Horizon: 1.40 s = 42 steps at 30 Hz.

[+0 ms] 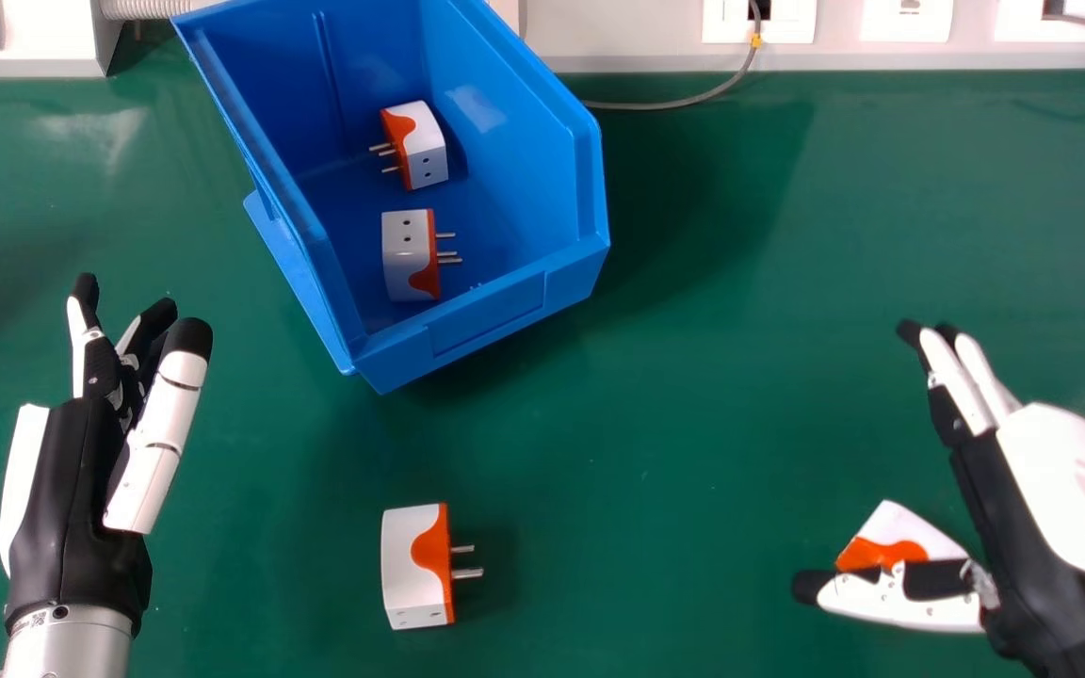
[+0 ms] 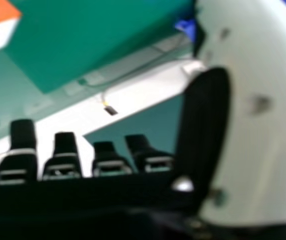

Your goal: Pick all objects and put in blue box

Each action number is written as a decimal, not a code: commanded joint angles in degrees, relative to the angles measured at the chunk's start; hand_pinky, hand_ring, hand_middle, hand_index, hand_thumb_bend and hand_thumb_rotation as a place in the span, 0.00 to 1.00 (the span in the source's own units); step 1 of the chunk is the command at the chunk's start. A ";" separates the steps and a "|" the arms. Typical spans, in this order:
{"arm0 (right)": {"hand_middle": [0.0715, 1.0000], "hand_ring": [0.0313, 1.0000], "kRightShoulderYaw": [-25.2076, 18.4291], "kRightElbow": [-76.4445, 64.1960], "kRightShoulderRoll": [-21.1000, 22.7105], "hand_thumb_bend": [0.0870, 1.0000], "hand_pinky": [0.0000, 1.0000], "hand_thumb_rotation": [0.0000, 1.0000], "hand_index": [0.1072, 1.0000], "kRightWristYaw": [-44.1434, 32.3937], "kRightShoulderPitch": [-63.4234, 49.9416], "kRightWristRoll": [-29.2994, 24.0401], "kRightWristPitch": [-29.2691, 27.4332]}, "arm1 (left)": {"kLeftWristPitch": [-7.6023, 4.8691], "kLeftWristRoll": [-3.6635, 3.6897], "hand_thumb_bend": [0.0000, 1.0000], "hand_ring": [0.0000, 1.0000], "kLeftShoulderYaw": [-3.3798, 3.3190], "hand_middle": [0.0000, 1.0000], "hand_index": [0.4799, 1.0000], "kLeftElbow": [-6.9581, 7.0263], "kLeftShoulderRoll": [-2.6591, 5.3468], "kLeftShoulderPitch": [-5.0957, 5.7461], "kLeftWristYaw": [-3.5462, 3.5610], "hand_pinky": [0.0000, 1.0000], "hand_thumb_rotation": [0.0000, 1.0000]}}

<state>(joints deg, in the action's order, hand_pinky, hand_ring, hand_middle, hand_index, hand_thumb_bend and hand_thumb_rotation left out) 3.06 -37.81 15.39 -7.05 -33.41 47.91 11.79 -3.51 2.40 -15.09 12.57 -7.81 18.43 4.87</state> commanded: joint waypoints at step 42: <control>0.95 0.92 2.45 9.46 0.30 0.57 0.79 0.21 0.90 -13.65 11.42 5.10 20.13 | -0.20 0.92 0.61 0.92 -1.81 0.92 0.90 0.93 -0.64 -0.47 0.20 0.85 0.78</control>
<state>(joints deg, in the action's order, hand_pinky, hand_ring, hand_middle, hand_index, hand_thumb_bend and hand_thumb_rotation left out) 5.48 -27.87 14.66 -20.22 -23.10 51.85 31.02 -3.28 2.43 -16.51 12.56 -7.84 18.24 5.02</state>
